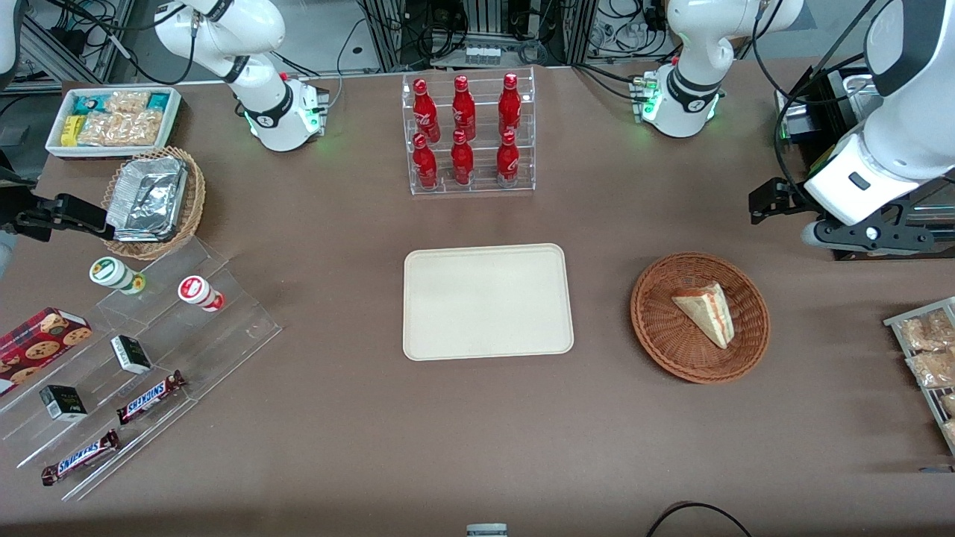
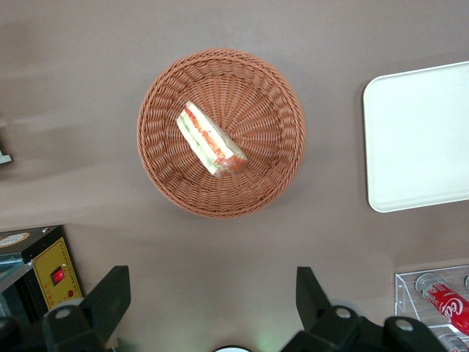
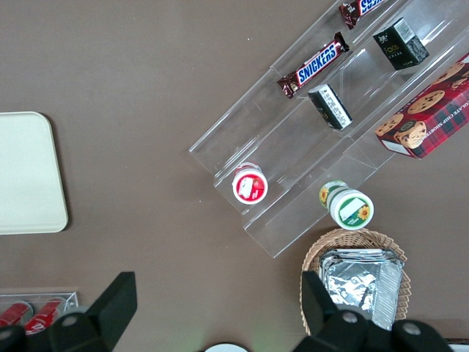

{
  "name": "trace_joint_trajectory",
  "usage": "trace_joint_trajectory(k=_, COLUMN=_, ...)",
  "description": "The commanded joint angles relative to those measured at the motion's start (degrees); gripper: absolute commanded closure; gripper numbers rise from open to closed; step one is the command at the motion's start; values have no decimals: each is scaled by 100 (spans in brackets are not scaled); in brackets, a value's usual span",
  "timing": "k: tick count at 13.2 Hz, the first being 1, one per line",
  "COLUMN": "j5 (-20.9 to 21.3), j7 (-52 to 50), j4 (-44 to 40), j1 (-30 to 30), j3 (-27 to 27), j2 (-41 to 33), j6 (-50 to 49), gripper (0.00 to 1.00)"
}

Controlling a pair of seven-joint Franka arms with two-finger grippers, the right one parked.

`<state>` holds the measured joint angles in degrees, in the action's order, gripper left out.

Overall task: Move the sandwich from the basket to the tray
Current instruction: 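Lower the open left gripper over the wrapped sandwich in the wicker basket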

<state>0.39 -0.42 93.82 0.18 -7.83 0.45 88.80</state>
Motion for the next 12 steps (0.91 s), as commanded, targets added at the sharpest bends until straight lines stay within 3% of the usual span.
trace_joint_trajectory(k=1, j5=49, j7=112, j4=-110, j1=87, j3=-61, j2=-45, j6=-170, gripper=0)
trace_joint_trajectory(k=6, j5=31, j7=-90, j4=240, j1=122, j3=-43, j2=254, j6=22, gripper=0)
trace_joint_trajectory(k=12, j5=119, j7=-152, j4=2226, j1=122, j3=-26, j2=140, j6=2366, gripper=0)
